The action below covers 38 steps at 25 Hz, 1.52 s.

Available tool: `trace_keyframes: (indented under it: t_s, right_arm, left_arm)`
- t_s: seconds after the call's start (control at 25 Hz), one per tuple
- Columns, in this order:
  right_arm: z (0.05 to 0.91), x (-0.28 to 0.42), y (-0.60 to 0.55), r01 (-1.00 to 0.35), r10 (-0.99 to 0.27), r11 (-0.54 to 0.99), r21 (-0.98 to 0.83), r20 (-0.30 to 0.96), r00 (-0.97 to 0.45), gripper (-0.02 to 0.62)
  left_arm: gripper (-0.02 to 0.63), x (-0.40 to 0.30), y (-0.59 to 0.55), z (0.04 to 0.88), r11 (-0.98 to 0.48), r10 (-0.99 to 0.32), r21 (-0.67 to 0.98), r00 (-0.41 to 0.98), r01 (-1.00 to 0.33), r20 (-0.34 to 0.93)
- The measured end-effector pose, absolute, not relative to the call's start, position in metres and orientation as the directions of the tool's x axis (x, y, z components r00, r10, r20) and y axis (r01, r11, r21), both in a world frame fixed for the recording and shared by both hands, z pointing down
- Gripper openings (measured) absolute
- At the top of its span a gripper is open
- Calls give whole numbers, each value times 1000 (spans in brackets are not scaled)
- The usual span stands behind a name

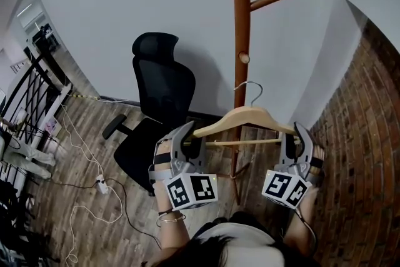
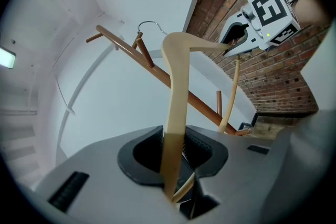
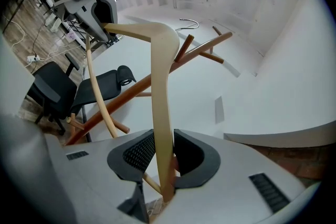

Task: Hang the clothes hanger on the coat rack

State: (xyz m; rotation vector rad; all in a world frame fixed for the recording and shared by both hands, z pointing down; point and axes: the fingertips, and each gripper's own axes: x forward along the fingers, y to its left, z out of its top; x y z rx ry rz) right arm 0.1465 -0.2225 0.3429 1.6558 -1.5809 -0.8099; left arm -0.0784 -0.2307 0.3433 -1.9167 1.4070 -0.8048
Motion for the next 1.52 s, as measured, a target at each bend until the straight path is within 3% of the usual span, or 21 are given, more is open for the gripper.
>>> trace_keyframes:
  t_s: [1.52]
  right_arm:
    - [322,139,-292,-578,-1000,23,816,10,-26,120]
  left_arm:
    - [101,-85,-284,320,-183,-979,-794,183,-579,93]
